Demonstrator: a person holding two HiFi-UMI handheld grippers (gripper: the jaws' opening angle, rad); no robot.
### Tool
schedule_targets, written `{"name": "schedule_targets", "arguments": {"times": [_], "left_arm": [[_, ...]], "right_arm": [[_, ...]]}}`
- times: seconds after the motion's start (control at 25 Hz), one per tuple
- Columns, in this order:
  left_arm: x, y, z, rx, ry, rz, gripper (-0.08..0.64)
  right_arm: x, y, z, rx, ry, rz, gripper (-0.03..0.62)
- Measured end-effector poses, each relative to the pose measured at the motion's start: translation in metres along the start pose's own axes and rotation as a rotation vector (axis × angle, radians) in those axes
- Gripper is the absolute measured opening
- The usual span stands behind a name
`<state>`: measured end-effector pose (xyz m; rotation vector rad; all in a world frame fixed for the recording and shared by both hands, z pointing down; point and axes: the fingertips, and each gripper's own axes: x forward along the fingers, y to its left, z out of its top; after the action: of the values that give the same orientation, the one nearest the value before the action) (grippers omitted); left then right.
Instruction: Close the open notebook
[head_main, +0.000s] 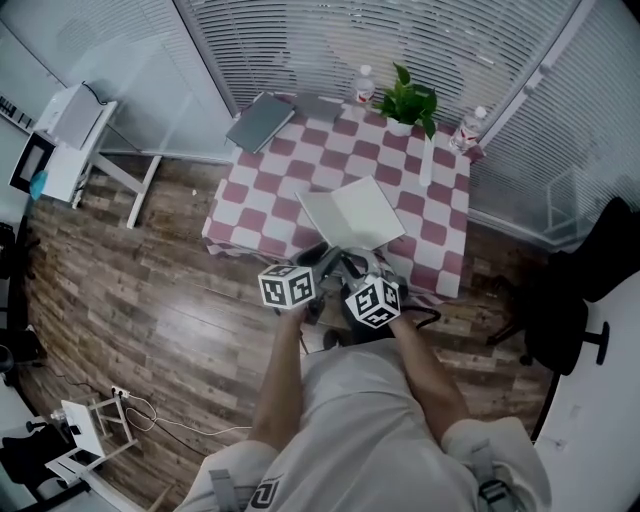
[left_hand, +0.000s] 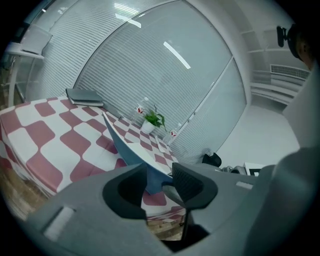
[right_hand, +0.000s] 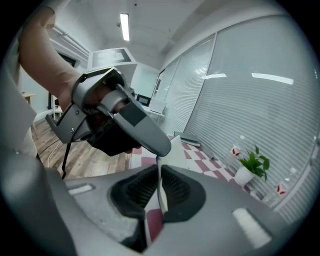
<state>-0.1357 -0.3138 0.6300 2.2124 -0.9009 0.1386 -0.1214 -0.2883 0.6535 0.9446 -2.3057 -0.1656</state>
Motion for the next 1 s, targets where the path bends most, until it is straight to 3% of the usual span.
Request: {"name": "schedule_targets", "arguments": {"times": [0.16,0.32,0.4,0.6,1.0], "left_arm": [[-0.009,-0.004,0.011,0.063,-0.044,0.045,0.164],[-0.019,0.007,0.014,0.248,-0.062,0.227,0.161],[-0.018,0.007,0.016,0.303,-0.055,0.269,0.155],[-0.014,0.003,0.026,0.326,-0.069,0.355,0.026],[0.0,-0.004,0.021,0.273,-0.081,0.391,0.008]], "right_arm": [[-0.011,-0.019,-0.002,0.122,-0.007,-0.09,0.023],[-0.018,-0.039,-0.006,0.214,-0.021,-0.149,0.021],[-0.019,-0.041,-0.007,0.213,-0.022,-0.142,0.021],[-0.026,-0.057,-0.015,0.268,-0.029,-0.149,0.022],[-0.032,-0.082,-0.026,0.299,-0.017,-0.137,0.023]]}}
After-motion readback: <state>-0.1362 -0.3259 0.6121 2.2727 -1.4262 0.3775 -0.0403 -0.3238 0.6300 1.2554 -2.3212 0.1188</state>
